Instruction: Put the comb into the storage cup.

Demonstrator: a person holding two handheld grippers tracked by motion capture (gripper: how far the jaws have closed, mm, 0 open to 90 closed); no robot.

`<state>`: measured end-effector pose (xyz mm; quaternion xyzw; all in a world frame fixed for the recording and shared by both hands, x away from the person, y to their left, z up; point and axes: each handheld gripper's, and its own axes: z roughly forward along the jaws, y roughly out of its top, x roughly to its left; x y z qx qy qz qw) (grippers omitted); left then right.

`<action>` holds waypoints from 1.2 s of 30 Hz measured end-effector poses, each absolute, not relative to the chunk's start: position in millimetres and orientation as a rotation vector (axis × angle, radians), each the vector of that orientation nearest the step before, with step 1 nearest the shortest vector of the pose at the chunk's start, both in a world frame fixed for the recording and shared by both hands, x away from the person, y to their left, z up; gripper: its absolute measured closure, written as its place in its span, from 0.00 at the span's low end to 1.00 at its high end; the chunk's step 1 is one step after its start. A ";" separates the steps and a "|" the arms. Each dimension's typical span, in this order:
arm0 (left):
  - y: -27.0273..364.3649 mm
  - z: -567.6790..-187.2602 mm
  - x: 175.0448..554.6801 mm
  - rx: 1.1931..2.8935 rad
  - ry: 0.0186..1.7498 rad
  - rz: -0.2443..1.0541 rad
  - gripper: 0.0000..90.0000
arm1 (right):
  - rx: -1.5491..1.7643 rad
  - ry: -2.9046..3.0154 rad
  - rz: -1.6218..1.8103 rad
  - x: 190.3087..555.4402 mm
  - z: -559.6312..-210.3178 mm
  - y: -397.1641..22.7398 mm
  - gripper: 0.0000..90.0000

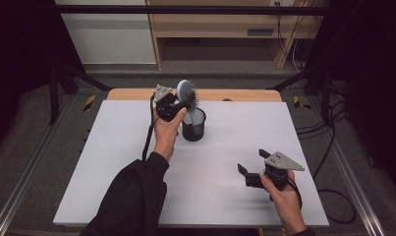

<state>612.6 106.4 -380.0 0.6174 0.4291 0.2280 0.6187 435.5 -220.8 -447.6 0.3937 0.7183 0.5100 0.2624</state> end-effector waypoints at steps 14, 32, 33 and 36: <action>109.8 -385.9 613.3 1.418 1.001 0.529 0.56 | 1.061 1.946 1.380 435.4 -447.7 -219.7 0.06; 118.1 -386.8 615.4 1.440 1.004 0.533 0.53 | 1.061 1.949 1.377 435.7 -447.9 -219.3 0.06; 118.9 -387.0 615.4 1.441 1.003 0.531 0.53 | 1.060 1.951 1.376 435.7 -448.0 -219.1 0.06; 121.2 -387.5 615.5 1.440 1.010 0.528 0.52 | 1.063 1.958 1.373 435.4 -448.0 -218.9 0.06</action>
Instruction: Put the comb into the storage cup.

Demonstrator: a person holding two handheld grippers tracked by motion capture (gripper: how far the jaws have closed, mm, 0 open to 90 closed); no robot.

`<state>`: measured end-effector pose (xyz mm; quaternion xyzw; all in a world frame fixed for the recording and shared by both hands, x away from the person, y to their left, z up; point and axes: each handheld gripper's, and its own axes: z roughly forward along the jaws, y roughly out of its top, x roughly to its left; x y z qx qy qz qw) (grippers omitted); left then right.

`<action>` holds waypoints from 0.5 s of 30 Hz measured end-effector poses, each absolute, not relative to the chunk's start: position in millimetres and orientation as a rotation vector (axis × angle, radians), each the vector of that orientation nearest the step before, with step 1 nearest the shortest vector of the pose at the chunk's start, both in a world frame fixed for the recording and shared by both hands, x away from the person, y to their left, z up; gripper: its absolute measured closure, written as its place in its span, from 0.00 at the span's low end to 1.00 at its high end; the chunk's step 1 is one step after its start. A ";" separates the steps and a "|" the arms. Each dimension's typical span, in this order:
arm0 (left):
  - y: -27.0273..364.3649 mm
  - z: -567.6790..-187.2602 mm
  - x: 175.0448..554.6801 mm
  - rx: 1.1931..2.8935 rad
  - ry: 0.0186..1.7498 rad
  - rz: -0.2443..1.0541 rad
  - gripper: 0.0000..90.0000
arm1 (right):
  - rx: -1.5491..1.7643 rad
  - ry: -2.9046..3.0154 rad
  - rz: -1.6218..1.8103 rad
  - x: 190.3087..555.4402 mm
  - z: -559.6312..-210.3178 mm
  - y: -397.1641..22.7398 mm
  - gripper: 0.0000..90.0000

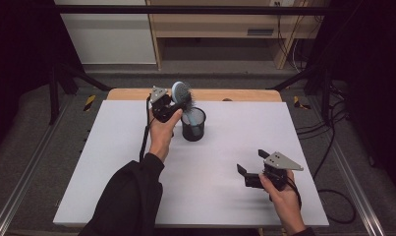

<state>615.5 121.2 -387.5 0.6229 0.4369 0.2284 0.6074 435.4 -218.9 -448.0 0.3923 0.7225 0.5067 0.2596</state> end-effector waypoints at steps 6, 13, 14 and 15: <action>125.1 -388.2 616.5 1.447 1.009 0.523 0.50 | 1.072 1.953 1.374 435.6 -447.7 -219.6 0.06; 129.0 -389.5 617.4 1.443 1.025 0.521 0.49 | 1.072 1.954 1.373 435.7 -447.9 -219.5 0.06; 129.4 -389.6 617.5 1.444 1.026 0.521 0.49 | 1.072 1.955 1.374 435.7 -447.9 -219.6 0.06; 129.5 -389.7 617.5 1.444 1.026 0.521 0.49 | 1.072 1.955 1.373 435.7 -447.9 -219.6 0.06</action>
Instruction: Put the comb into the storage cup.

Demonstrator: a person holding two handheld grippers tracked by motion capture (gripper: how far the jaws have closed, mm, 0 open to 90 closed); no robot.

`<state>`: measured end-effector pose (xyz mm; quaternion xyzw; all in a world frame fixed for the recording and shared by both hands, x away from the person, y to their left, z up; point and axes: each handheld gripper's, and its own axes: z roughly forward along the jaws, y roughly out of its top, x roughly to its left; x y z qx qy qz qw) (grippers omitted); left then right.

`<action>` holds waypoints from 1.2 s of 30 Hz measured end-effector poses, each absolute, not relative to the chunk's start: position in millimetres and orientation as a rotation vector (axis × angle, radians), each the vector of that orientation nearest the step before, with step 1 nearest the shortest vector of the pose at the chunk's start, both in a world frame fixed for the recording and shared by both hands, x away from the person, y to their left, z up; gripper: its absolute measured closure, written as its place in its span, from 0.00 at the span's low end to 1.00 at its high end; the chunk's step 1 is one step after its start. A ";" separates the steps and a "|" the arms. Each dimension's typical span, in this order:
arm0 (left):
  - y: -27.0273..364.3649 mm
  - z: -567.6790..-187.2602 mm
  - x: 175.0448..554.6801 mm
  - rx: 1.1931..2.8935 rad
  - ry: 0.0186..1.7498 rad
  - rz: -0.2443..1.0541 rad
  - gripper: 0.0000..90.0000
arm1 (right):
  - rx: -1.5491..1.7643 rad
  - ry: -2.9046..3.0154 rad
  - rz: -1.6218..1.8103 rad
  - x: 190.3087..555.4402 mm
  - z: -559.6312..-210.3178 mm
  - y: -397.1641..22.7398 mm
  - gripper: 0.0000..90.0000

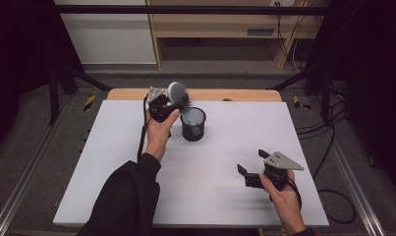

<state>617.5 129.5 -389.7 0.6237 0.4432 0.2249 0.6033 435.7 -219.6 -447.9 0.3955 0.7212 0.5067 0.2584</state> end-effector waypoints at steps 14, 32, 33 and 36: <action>134.9 -392.0 618.3 1.449 1.039 0.521 0.46 | 1.073 1.955 1.373 435.8 -447.8 -219.9 0.06; 140.4 -393.8 617.7 1.457 1.059 0.524 0.43 | 1.072 1.956 1.376 435.6 -447.7 -220.2 0.06; 140.4 -394.1 617.6 1.459 1.059 0.522 0.43 | 1.072 1.956 1.376 435.6 -447.7 -220.2 0.06; 139.7 -394.8 617.1 1.473 1.054 0.520 0.42 | 1.073 1.955 1.375 435.5 -447.6 -220.1 0.06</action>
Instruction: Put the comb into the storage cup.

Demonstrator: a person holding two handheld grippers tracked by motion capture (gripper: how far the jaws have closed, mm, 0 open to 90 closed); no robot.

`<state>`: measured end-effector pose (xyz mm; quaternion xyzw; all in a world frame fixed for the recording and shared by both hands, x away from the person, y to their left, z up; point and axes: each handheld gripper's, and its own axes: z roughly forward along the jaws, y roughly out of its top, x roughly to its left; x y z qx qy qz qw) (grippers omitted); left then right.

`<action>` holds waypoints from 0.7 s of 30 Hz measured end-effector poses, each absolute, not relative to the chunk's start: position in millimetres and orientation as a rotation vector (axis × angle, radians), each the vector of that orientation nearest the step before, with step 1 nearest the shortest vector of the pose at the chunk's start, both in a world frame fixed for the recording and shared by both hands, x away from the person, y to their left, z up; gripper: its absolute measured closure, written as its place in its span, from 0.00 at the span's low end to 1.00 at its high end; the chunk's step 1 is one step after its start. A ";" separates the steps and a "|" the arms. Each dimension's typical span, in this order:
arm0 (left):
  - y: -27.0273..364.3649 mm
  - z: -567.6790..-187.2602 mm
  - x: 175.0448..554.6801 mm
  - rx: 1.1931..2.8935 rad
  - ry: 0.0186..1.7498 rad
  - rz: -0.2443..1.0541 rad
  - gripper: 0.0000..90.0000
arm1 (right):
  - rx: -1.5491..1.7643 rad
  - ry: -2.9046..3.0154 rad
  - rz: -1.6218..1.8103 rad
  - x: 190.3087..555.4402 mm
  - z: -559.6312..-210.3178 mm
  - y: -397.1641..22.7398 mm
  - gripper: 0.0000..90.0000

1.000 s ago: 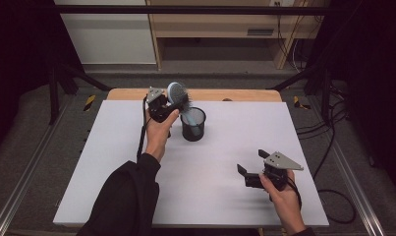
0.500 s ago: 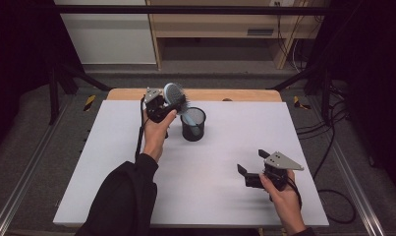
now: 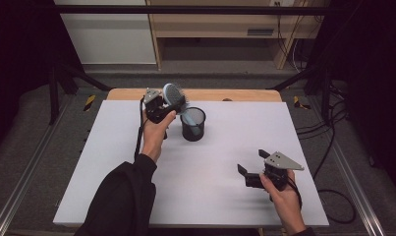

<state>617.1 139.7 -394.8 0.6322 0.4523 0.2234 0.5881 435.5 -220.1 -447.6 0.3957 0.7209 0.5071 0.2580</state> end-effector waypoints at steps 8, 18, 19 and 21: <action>140.1 -393.5 613.9 1.493 1.043 0.538 0.35 | 1.073 1.954 1.375 435.4 -447.5 -220.2 0.06; 138.9 -394.3 610.8 1.517 1.034 0.515 0.25 | 1.072 1.957 1.373 435.5 -447.8 -219.2 0.06; 138.5 -394.1 610.3 1.519 1.035 0.515 0.24 | 1.075 1.958 1.372 435.2 -447.7 -219.1 0.06; 137.8 -393.8 609.8 1.517 1.038 0.513 0.21 | 1.074 1.960 1.372 435.2 -447.8 -219.0 0.06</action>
